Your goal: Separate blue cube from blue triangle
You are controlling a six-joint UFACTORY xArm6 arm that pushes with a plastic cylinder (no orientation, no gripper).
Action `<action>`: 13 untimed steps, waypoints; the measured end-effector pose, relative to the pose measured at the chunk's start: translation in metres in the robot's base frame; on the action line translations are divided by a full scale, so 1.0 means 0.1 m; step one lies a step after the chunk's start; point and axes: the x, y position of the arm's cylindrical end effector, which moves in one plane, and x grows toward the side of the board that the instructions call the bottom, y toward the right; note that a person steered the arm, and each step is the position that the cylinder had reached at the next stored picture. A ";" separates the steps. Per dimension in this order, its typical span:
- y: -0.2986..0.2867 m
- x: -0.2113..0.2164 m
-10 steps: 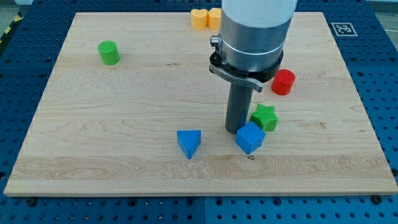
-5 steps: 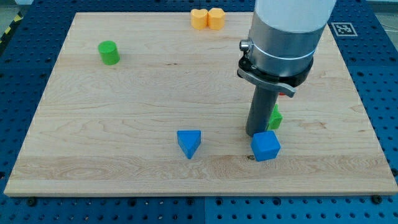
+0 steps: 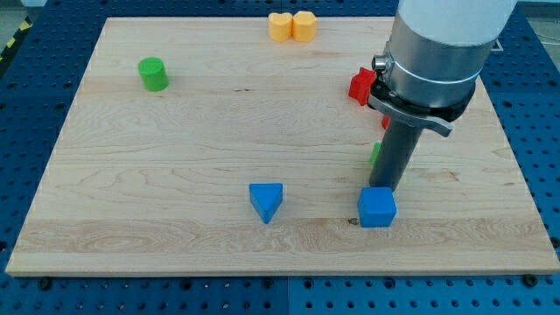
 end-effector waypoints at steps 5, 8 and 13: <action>-0.04 -0.17; 0.04 -0.17; -0.13 -0.18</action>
